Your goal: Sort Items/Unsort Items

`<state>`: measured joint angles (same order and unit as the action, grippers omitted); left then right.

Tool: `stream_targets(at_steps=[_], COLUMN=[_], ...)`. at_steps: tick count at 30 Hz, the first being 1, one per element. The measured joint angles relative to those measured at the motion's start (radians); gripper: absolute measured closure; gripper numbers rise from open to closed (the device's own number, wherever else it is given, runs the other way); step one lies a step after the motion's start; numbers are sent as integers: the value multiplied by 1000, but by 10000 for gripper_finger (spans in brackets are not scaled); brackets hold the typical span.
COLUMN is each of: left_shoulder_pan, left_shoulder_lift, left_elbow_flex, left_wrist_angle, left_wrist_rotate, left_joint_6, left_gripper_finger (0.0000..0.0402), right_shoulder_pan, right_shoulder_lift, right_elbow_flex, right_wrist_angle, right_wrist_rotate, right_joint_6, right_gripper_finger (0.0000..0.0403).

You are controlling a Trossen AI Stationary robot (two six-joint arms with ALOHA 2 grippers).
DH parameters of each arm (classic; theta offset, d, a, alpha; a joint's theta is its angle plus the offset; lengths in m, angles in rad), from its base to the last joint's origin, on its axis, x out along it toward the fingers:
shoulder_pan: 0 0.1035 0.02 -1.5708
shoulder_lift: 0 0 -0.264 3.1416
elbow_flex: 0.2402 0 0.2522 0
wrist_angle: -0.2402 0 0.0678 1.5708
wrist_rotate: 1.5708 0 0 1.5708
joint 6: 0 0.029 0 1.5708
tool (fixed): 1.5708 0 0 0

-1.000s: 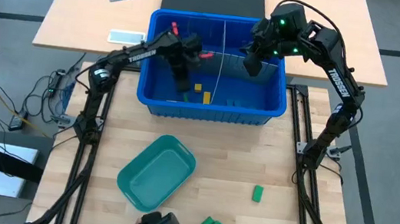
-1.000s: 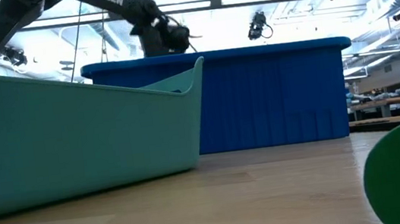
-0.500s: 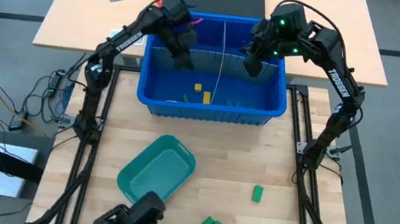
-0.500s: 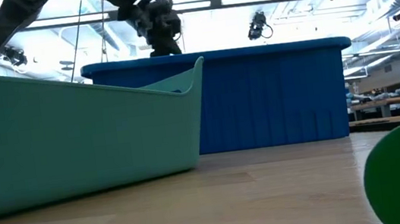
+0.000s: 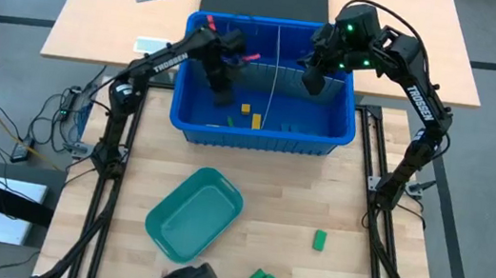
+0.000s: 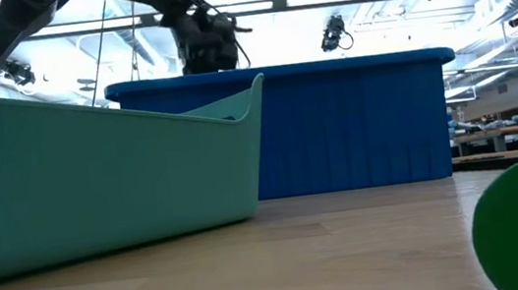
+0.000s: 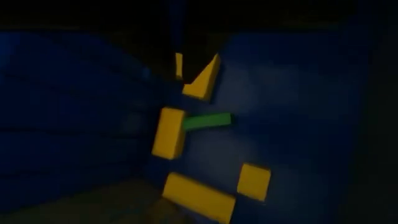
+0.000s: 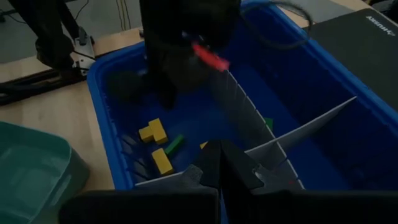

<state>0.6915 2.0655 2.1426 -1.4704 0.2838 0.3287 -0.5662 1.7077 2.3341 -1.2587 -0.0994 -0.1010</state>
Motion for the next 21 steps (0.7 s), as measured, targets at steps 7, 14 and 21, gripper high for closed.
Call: stream_targets(at_steps=[7, 14, 21], left_shoulder_pan=[-18, -23, -41], left_shoulder_lift=[0, 0, -2], left_elbow_flex=[-225, -436, -552], left_wrist_angle=[155, 339, 498], left_wrist_rotate=[-35, -52, -83], left_joint_6=[-26, -78, -131], left_gripper_finger=[295, 212, 162], right_shoulder_pan=[0, 0, 0], right_shoulder_lift=[0, 0, 0], right_elbow_flex=[0, 0, 0], right_wrist_angle=[0, 0, 0], right_wrist_rotate=[-1, 0, 0], right_joint_6=[9, -6, -26], right_gripper_finger=[403, 403, 403])
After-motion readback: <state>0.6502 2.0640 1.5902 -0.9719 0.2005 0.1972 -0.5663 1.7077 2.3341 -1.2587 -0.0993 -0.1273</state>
